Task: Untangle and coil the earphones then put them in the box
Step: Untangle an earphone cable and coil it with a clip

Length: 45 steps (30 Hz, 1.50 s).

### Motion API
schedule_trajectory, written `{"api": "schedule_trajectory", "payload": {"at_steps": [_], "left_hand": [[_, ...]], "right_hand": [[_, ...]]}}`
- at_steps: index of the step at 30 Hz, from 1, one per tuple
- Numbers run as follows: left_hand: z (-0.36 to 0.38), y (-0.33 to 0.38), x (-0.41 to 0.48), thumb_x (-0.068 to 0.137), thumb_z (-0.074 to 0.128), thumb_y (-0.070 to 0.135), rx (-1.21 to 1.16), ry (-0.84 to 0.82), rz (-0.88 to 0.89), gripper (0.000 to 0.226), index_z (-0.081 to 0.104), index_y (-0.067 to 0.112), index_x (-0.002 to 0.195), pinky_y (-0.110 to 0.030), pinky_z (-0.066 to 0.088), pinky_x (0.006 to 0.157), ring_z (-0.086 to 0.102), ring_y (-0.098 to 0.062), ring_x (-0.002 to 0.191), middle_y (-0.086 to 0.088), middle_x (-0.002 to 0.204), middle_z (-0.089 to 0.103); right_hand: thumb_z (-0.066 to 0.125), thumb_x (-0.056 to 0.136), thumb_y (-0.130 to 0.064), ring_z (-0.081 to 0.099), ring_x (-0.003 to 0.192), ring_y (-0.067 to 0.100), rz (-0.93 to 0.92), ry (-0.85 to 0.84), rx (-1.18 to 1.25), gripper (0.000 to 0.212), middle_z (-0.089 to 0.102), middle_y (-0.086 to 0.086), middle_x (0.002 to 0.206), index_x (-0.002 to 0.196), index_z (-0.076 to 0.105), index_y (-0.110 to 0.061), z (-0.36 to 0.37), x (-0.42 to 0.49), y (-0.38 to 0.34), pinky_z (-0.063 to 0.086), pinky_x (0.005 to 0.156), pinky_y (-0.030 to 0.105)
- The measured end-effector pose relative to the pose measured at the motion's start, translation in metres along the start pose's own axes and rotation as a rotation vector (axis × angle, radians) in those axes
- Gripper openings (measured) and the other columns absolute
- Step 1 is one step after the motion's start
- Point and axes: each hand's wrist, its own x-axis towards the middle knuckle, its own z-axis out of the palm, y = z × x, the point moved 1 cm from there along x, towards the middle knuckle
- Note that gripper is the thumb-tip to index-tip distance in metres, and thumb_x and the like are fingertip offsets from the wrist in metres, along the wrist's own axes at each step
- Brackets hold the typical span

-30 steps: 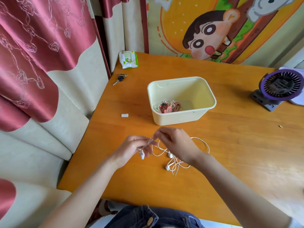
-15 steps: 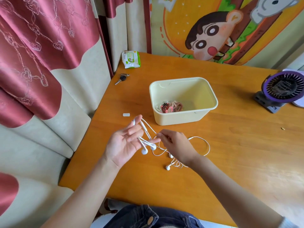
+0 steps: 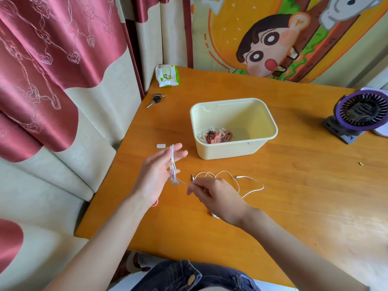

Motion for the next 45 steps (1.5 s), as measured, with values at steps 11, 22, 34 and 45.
{"api": "schedule_trajectory", "payload": {"at_steps": [11, 22, 34, 45], "left_hand": [[0.016, -0.01, -0.013, 0.076, 0.056, 0.021, 0.12, -0.195, -0.211, 0.026, 0.063, -0.003, 0.082, -0.04, 0.049, 0.072, 0.046, -0.014, 0.051, -0.001, 0.05, 0.047], [0.013, 0.009, -0.014, 0.07, 0.076, 0.008, -0.867, -0.425, -0.26, 0.032, 0.071, 0.005, 0.101, -0.063, 0.046, 0.09, 0.039, -0.006, 0.041, 0.007, 0.056, 0.047], [0.009, 0.019, -0.011, 0.093, 0.046, 0.028, -0.074, 0.022, -0.035, 0.026, 0.064, 0.017, 0.108, -0.047, 0.046, 0.091, 0.069, -0.011, 0.085, 0.005, 0.075, 0.07], [0.014, -0.008, -0.023, 0.098, 0.046, 0.022, 0.544, -0.198, -0.014, 0.034, 0.069, 0.016, 0.074, -0.027, 0.044, 0.06, 0.054, -0.014, 0.054, 0.001, 0.061, 0.063]], "right_hand": [[0.049, 0.096, -0.028, 0.047, 0.053, 0.015, 0.069, 0.149, 0.128, 0.027, 0.055, -0.01, 0.056, 0.071, 0.059, -0.026, -0.03, 0.017, -0.005, 0.039, 0.056, 0.028], [0.044, 0.097, -0.029, 0.04, 0.051, 0.01, 0.206, 0.112, 0.151, 0.033, 0.053, 0.0, 0.057, 0.068, 0.055, -0.02, -0.008, 0.019, 0.015, 0.033, 0.053, 0.025], [0.043, 0.098, -0.031, 0.047, 0.053, 0.012, 0.106, -0.037, 0.044, 0.029, 0.059, 0.006, 0.065, 0.07, 0.052, -0.03, 0.008, 0.001, 0.006, 0.038, 0.059, 0.026], [0.048, 0.096, -0.032, 0.049, 0.055, 0.016, 0.053, 0.059, 0.087, 0.027, 0.057, -0.011, 0.058, 0.076, 0.063, -0.022, -0.024, 0.013, 0.0, 0.04, 0.058, 0.029]]}}
